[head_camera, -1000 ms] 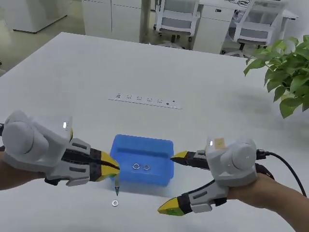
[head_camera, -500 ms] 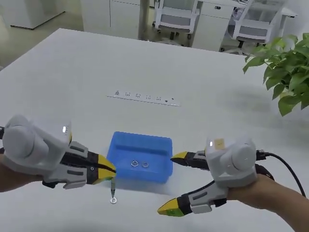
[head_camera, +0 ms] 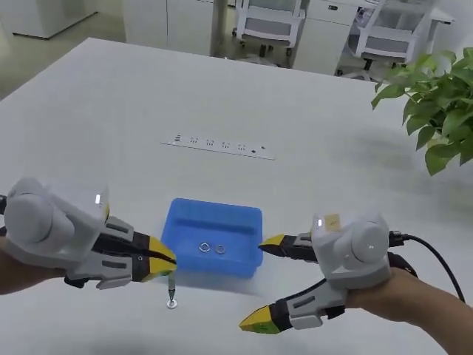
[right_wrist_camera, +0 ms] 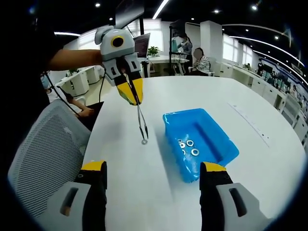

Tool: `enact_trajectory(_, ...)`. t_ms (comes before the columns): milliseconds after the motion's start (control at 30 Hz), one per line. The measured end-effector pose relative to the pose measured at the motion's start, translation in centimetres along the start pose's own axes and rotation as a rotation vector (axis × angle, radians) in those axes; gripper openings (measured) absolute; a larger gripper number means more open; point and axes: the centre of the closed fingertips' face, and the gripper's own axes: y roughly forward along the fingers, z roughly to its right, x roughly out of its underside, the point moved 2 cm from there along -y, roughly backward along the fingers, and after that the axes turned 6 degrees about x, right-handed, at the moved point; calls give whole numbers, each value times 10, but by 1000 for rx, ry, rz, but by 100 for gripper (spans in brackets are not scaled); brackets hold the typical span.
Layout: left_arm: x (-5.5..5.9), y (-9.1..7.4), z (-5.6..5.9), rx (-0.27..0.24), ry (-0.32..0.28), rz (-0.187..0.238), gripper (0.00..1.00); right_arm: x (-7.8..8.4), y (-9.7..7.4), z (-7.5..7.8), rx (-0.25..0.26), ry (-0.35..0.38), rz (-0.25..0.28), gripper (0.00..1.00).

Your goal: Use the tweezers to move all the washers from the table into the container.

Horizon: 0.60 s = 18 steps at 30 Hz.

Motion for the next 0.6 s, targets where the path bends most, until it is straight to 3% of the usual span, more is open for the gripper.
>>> enact_trajectory(600,3,3,-2,3,6,-2,6,-5,15,-8,-37,-9,7,76)
